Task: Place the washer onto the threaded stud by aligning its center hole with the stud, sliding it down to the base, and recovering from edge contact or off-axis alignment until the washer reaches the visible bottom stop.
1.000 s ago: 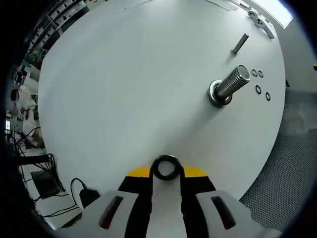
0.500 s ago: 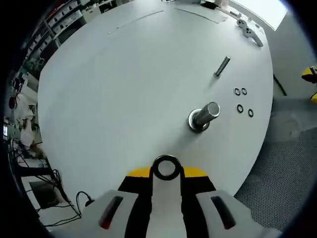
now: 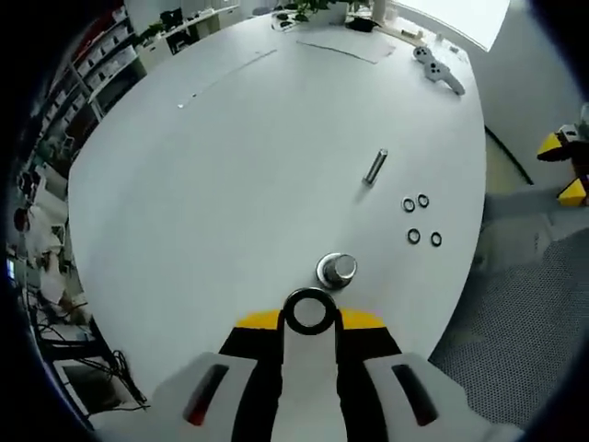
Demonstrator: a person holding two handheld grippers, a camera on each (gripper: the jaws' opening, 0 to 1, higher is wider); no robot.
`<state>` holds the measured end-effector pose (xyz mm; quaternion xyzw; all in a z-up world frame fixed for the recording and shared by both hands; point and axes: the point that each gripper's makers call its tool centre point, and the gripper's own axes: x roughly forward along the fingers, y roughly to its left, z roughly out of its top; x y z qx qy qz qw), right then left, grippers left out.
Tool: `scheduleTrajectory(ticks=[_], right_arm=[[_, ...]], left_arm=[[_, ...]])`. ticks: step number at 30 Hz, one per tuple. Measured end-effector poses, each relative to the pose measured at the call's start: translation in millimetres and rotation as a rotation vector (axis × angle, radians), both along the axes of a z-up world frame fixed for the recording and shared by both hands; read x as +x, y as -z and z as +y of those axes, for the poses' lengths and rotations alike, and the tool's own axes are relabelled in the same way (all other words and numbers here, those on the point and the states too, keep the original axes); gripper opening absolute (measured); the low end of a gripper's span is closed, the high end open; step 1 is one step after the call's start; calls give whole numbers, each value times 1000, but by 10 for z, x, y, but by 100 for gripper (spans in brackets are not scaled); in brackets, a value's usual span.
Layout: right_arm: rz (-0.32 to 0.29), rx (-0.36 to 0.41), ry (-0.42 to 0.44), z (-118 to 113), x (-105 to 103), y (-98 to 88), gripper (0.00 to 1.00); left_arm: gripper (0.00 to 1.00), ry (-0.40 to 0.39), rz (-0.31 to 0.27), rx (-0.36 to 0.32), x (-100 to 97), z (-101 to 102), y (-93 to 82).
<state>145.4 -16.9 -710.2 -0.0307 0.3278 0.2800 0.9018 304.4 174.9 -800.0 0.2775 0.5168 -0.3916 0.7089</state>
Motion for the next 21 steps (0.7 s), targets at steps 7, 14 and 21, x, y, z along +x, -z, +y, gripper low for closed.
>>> scheduleTrajectory(ticks=[7,14,21], right_arm=[[-4,2,1,-2,5,-6,31],[-6,3,3,-6,5,-10,31],[-11,6,7,-10,11,-18,31]], left_arm=[[19,-13,5,-34,-42,-70,-70],[19,12,0,-32,-53,-200,-59],[19,45,-2,-28,-78,-327,-36]])
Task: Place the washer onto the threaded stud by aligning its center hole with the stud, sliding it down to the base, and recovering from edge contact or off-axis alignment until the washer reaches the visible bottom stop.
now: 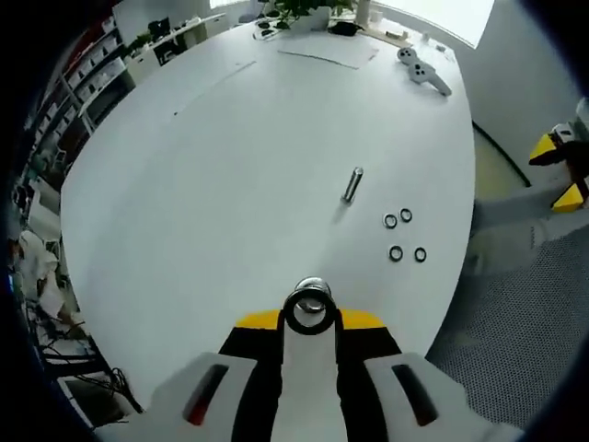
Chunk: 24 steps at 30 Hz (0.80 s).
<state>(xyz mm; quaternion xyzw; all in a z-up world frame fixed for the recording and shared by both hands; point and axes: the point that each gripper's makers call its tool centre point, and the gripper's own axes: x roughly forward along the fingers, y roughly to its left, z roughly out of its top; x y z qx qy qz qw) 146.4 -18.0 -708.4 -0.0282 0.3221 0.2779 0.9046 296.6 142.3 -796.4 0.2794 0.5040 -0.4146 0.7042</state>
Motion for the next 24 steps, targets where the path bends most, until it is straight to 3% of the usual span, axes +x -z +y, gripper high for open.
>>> scheduleTrajectory(ticks=[24], right_arm=[[5,-5,-9,10,-11,14,31]], left_arm=[[19,53,-3,79,19,-108,213]])
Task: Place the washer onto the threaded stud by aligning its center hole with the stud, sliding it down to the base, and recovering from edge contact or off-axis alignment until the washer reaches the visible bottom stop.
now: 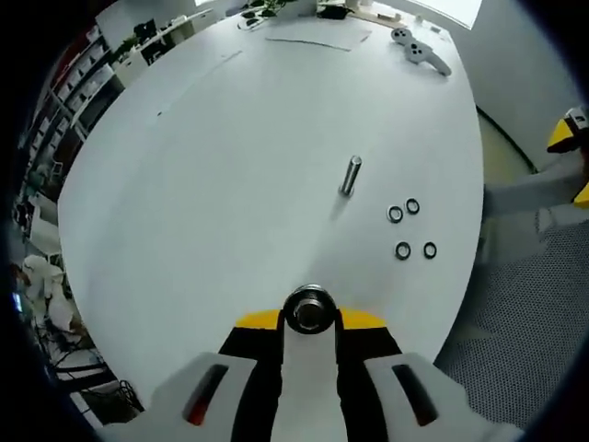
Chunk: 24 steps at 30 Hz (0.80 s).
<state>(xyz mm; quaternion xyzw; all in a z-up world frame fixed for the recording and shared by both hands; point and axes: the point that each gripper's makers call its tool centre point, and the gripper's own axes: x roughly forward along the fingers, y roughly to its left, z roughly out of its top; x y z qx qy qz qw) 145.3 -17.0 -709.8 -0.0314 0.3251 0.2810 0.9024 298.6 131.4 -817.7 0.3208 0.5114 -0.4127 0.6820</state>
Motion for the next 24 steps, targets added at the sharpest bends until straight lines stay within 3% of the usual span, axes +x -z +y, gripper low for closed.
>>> scheduleTrajectory(ticks=[10,24], right_arm=[[1,-6,8,-19,8,9,31],[5,-5,29,-55,15,15,30]], left_arm=[[19,-27,13,22,3,1,153],[19,11,-6,71,-6,13,307]])
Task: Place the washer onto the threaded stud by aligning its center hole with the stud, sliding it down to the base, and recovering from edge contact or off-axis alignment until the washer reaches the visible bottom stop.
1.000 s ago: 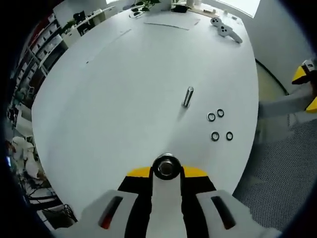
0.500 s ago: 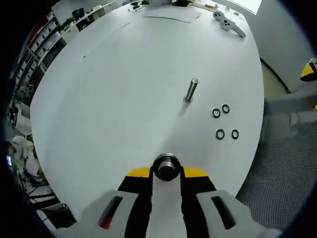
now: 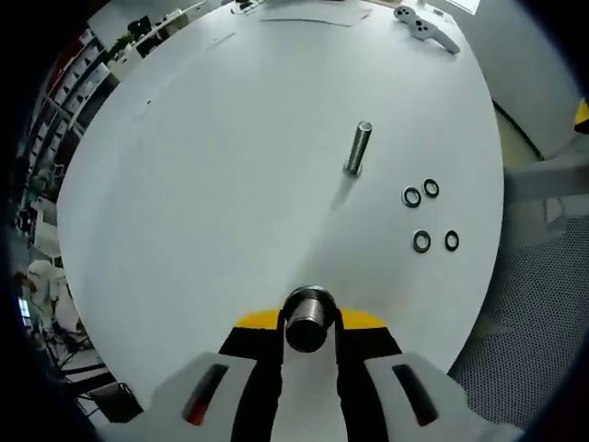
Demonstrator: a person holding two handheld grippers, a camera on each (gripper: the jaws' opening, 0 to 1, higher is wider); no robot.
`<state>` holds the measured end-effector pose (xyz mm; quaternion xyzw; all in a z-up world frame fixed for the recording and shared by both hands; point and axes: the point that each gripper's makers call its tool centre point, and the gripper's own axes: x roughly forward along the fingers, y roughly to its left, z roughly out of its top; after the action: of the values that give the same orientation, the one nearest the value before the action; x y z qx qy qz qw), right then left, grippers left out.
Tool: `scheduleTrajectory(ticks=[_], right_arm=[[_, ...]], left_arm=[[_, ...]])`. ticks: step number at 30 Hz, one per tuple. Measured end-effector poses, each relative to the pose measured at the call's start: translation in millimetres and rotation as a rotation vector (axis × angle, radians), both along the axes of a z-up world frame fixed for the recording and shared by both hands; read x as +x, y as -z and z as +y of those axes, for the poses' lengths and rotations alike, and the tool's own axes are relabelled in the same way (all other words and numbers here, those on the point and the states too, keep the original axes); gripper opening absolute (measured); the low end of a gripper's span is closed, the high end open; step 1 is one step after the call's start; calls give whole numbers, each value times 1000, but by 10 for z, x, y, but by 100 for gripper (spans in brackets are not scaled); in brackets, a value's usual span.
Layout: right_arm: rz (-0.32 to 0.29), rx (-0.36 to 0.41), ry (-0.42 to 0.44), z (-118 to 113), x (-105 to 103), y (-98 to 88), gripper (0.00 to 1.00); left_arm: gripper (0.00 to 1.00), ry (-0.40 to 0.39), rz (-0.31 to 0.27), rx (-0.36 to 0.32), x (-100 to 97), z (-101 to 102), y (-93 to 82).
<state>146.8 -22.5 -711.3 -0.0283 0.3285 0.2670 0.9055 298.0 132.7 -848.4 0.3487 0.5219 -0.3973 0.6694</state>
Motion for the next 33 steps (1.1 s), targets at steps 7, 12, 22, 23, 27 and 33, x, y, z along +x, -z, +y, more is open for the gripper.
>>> scheduleTrajectory(ticks=[7,12,22,23,27,33], right_arm=[[0,0,-4,3,4,-3,30],[-1,1,-10,14,-3,-4,30],[-1,-2,-11,12,-3,2,30],[-1,-3,-9,7,1,1,30],[1,-10,1,-16,8,8,30],[22,-34,31,-84,13,57,30]], left_arm=[[19,-6,8,-1,-3,-8,5],[20,-21,29,-10,-32,-3,17],[29,-86,-54,-99,59,2,-108],[30,-92,-54,-102,60,8,-114],[30,-142,-69,-150,60,77,-201],[31,-288,-111,-317,-37,99,-472]])
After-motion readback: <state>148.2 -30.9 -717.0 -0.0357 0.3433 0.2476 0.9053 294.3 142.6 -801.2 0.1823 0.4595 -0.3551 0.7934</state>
